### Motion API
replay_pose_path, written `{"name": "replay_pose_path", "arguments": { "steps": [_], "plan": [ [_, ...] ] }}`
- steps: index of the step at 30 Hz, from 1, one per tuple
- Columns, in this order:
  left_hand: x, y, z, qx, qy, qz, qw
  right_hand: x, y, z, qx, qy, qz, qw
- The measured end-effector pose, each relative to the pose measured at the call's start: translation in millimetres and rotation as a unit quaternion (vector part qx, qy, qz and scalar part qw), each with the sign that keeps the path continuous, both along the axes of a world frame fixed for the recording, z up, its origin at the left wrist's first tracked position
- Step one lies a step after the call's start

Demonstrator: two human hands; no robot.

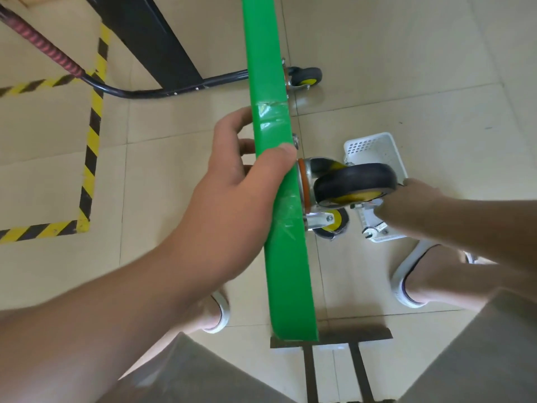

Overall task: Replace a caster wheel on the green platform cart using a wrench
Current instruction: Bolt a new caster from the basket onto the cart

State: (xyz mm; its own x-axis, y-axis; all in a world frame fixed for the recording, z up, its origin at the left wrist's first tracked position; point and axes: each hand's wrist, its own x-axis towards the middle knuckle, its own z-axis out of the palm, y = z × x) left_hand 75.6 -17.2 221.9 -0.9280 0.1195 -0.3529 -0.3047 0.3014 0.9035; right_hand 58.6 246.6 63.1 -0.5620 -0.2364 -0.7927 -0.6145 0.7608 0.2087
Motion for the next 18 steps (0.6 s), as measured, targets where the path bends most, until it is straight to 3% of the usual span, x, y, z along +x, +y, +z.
{"name": "replay_pose_path", "arguments": {
  "steps": [6, 10, 18],
  "plan": [
    [-2.8, -0.5, -3.6, 0.0, 0.001, -0.004, 1.0, 26.3, -15.7, 18.2, -0.119, -0.04, -0.181, 0.975],
    [-2.2, -0.8, -4.4, 0.0, 0.005, 0.0, 1.0, 40.4, -30.3, 42.7, -0.212, -0.12, -0.361, 0.9],
    [-0.6, -1.1, -7.3, -0.007, 0.012, -0.003, 1.0, 64.7, -37.7, 85.0, -0.289, -0.055, -0.387, 0.874]
  ]
}}
